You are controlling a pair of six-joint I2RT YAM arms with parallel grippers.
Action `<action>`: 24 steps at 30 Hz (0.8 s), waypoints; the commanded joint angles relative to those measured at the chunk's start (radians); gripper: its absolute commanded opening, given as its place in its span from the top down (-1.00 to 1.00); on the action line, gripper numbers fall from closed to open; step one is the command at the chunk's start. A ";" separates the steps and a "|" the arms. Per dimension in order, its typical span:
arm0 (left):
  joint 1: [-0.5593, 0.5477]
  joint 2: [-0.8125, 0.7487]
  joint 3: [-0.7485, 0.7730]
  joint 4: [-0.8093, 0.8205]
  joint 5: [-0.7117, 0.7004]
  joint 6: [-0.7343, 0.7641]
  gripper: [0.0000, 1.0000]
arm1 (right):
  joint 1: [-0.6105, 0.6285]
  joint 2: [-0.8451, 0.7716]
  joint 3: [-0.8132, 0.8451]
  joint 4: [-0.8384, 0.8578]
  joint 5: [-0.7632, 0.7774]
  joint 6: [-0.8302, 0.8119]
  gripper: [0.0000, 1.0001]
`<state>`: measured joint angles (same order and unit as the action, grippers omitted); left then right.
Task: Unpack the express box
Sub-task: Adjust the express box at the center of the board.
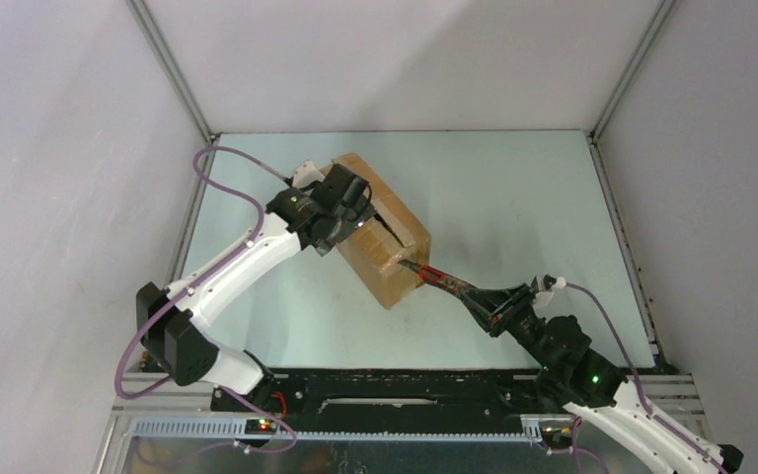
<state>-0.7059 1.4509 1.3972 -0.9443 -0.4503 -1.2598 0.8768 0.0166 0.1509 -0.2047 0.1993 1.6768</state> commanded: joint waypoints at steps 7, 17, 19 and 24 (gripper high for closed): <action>-0.004 0.007 0.010 0.030 -0.005 -0.035 -0.99 | 0.058 0.037 -0.024 0.141 0.128 0.015 1.00; -0.006 0.006 -0.036 0.048 0.013 -0.039 -0.99 | 0.082 0.070 -0.077 0.313 0.157 0.012 1.00; -0.006 0.008 -0.047 0.047 0.014 -0.048 -1.00 | 0.088 0.048 -0.075 0.295 0.176 0.005 1.00; -0.005 0.008 -0.080 0.064 0.028 -0.083 -0.81 | 0.101 0.034 -0.086 0.293 0.189 0.005 1.00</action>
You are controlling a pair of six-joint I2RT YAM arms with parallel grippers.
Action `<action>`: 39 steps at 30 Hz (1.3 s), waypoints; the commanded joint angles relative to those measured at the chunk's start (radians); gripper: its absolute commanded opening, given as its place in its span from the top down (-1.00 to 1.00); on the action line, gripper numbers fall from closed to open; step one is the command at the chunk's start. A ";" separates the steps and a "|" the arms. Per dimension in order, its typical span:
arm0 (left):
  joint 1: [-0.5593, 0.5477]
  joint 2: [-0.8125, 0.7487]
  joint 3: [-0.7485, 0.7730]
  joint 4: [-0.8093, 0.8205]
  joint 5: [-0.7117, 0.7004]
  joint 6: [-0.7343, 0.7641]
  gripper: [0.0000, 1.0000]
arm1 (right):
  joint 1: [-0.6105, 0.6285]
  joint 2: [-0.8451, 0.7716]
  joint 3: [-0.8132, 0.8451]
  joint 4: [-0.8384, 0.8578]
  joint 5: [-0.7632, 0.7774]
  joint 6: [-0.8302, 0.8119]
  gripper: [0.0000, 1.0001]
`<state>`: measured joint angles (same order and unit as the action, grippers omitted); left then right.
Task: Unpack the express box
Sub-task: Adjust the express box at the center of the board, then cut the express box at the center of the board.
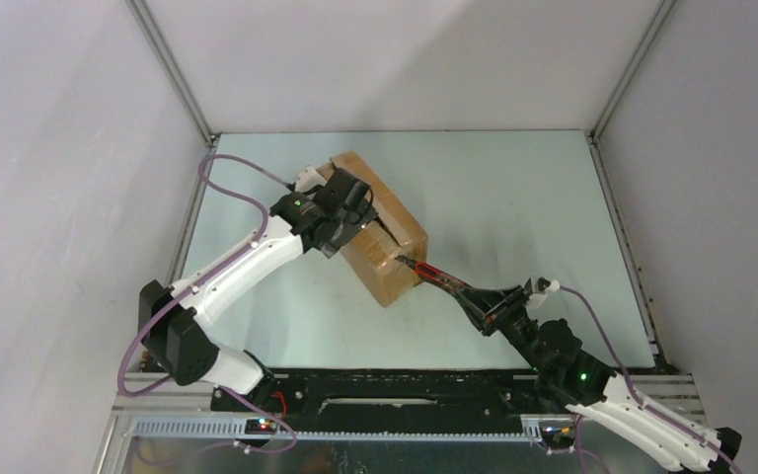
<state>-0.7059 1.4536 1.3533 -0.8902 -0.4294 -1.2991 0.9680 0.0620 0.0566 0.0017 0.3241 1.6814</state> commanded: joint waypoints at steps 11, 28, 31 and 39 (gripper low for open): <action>-0.013 0.003 -0.032 0.003 0.050 -0.022 0.41 | 0.012 0.098 0.005 0.199 0.048 -0.034 1.00; -0.057 0.009 0.032 -0.020 0.071 0.052 1.00 | -0.065 0.478 0.117 0.421 -0.268 -0.175 1.00; -0.072 0.010 0.000 -0.008 0.065 0.057 1.00 | -0.098 0.573 0.059 0.675 -0.365 -0.087 1.00; -0.091 -0.007 -0.062 0.065 0.082 0.031 1.00 | -0.069 0.581 0.090 0.677 -0.348 -0.089 1.00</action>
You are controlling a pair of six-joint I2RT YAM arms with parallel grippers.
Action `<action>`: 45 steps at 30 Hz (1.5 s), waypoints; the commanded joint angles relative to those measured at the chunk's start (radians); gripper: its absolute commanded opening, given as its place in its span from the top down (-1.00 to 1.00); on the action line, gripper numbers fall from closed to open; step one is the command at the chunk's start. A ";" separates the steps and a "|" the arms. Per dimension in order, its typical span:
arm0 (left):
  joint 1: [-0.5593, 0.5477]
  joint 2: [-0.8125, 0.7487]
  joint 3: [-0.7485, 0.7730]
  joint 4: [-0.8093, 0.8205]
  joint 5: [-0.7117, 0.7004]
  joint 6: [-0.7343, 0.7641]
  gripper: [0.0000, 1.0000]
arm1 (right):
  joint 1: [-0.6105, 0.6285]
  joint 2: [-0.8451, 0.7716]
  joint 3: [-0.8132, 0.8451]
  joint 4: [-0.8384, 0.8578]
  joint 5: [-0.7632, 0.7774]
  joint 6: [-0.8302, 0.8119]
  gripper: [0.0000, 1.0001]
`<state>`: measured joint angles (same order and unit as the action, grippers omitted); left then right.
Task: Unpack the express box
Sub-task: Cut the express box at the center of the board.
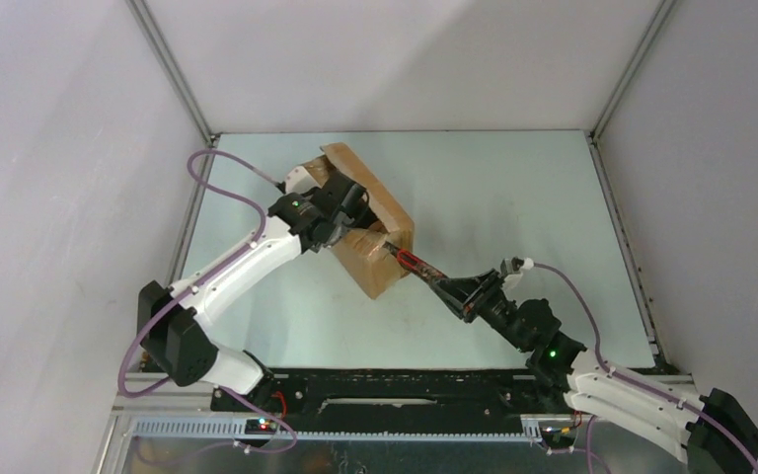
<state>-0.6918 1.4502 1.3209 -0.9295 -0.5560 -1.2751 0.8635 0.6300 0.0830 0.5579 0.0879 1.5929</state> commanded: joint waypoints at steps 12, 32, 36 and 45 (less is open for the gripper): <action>-0.179 -0.019 -0.097 0.164 0.282 0.015 1.00 | -0.045 0.186 0.091 0.205 -0.194 0.032 1.00; -0.107 -0.131 -0.185 0.116 0.411 0.073 1.00 | -0.193 -0.101 0.166 -0.181 -0.203 -0.185 1.00; -0.120 -0.142 -0.171 0.104 0.412 0.093 1.00 | -0.170 -0.034 0.184 -0.152 -0.198 -0.201 1.00; -0.170 -0.108 -0.134 0.074 0.429 0.119 1.00 | -0.135 0.083 0.193 -0.059 -0.164 -0.230 1.00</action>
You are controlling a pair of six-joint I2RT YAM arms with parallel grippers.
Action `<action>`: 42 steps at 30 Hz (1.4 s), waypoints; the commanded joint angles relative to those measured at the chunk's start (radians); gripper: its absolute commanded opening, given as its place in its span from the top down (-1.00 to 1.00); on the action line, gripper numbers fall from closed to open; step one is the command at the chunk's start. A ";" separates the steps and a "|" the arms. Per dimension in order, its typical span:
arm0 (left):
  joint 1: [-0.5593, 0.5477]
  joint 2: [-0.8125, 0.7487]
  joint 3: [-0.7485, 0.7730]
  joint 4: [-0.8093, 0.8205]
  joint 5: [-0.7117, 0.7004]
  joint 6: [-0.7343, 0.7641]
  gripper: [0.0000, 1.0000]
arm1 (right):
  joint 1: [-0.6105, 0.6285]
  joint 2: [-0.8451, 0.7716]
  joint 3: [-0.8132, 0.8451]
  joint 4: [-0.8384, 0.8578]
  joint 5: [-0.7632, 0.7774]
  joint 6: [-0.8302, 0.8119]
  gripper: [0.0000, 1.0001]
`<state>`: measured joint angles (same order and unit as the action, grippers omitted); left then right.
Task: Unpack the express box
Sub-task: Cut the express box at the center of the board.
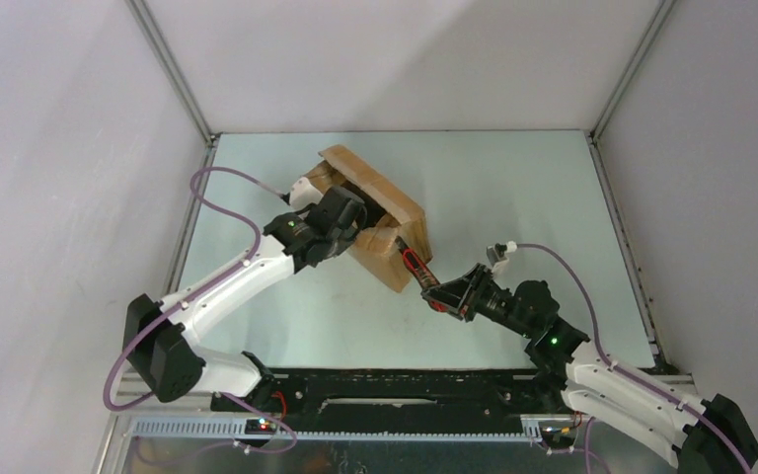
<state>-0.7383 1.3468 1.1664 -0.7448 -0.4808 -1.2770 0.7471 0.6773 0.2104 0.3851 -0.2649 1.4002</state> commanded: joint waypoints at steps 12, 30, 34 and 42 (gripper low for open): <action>-0.040 -0.078 -0.015 -0.218 0.352 0.193 1.00 | -0.225 -0.168 0.016 0.031 0.105 -0.005 1.00; -0.028 -0.145 -0.050 -0.168 0.347 -0.045 1.00 | 0.215 -0.278 0.043 -0.188 0.551 -0.111 1.00; -0.028 -0.138 0.007 -0.207 0.284 0.006 0.97 | 0.210 -0.375 0.067 -0.325 0.510 -0.114 1.00; -0.012 -0.132 0.063 -0.172 0.272 0.208 0.29 | 0.191 -0.513 0.129 -0.608 0.376 -0.175 1.00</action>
<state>-0.7551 1.2194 1.1599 -0.9409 -0.2295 -1.1770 0.9421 0.1894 0.2836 -0.1154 0.1829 1.2663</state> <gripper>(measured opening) 0.307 0.243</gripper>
